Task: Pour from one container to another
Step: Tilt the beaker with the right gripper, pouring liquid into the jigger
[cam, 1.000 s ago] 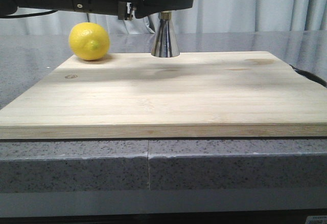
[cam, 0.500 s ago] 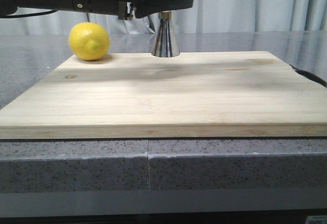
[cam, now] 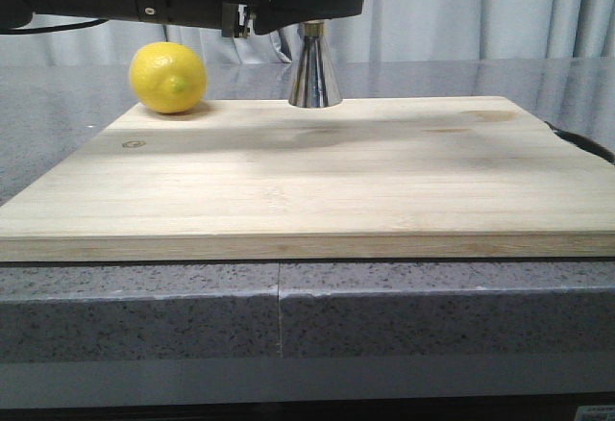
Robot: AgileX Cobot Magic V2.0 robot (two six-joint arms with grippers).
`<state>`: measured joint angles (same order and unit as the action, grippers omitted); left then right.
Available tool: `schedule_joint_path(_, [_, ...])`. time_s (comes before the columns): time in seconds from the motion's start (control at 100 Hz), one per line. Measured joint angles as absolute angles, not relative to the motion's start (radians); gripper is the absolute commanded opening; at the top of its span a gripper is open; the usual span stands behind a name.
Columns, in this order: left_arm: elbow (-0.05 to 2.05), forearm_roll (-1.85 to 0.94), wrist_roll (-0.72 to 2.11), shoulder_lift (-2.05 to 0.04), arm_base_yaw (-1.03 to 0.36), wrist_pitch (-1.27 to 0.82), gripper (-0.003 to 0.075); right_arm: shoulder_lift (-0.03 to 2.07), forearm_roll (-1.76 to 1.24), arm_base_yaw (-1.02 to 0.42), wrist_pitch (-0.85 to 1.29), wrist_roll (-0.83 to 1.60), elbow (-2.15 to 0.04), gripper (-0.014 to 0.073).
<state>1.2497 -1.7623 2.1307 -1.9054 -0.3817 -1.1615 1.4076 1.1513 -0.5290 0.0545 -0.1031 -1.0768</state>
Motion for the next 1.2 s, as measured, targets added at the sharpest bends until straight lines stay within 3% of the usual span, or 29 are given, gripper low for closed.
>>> schedule_joint_path(1.2, [1.25, -1.762, 2.131, -1.905, -0.382, -1.161, 0.026, 1.422, 1.153, -0.529, 0.076, -0.103, -1.096, 0.0314])
